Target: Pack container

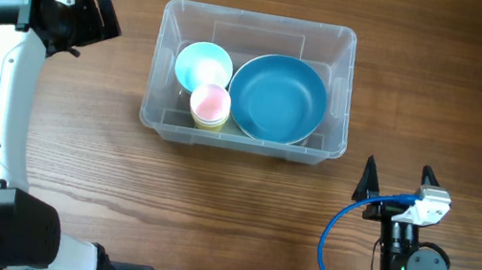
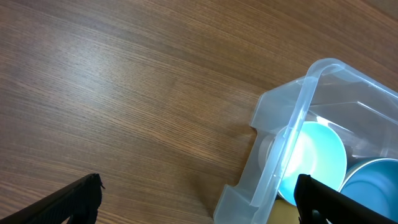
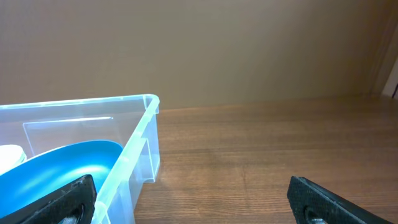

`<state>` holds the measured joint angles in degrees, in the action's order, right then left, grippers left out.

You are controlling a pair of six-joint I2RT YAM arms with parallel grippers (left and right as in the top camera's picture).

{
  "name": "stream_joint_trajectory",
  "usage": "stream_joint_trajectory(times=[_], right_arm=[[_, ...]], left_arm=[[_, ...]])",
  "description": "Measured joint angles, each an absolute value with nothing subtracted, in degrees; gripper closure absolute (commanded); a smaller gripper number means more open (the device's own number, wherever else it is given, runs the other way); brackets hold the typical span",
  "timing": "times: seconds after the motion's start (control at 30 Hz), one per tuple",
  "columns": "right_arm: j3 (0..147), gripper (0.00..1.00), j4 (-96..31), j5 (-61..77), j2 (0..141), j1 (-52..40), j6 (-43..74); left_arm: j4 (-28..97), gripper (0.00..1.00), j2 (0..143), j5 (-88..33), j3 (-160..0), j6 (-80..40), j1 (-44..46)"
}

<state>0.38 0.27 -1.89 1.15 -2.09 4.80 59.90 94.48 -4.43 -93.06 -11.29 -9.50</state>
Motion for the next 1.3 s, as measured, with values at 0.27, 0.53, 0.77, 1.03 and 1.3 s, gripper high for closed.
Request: stream_joint_trajectory(times=[0.27,0.53,0.77,1.03,1.3], right_arm=[[0.38,0.0,0.27,-1.89,1.15,-2.09,4.82],[0.38,0.0,0.27,-1.89,1.15,-2.09,4.82],[0.38,0.0,0.27,-1.87,1.15,-2.09,4.82],[0.38,0.0,0.27,-1.87,1.15,-2.09,4.82],[0.38,0.0,0.27,-1.87,1.15,-2.09,4.82]], left_arm=[[59.9,0.0,94.48,-4.43,-93.06,-11.31,-9.5],[59.9,0.0,94.48,-4.43,-93.06,-11.31,-9.5],[59.9,0.0,94.48,-4.43,-93.06,-11.29,-9.5],[59.9,0.0,94.48,-4.43,-93.06,-11.31,-9.5],[59.92,0.0,92.77,-4.4,-92.99,-11.29,-9.5]])
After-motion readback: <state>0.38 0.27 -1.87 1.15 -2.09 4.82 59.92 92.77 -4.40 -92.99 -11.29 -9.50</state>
